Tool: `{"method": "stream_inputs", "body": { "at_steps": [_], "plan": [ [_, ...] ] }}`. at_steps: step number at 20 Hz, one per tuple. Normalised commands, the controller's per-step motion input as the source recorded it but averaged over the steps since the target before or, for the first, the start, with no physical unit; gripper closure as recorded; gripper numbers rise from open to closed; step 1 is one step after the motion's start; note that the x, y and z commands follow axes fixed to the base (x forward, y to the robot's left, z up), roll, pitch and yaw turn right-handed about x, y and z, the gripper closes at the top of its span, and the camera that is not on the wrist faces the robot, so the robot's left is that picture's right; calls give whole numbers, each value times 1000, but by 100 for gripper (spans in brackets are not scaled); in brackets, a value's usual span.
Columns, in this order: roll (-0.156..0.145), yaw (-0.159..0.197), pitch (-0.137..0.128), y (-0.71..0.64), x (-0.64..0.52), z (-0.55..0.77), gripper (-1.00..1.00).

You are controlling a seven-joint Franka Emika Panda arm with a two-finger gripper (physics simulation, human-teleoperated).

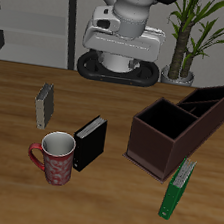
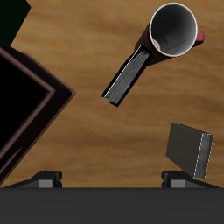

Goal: Place the green book into the left desk caddy's back compartment

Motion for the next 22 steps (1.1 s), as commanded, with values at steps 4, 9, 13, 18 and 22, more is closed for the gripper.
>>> {"method": "stream_inputs", "body": {
  "at_steps": [4, 9, 13, 18, 22],
  "plan": [
    [-32, -33, -3, 20, 15, -37, -100],
    [35, 21, 11, 166, 61, -56, -100],
    [-4, -14, -14, 117, 113, 64, -100],
    [29, -10, -21, 205, 230, 137, -100],
    [-24, -37, -30, 215, 276, 214, -100]
  ]
}}
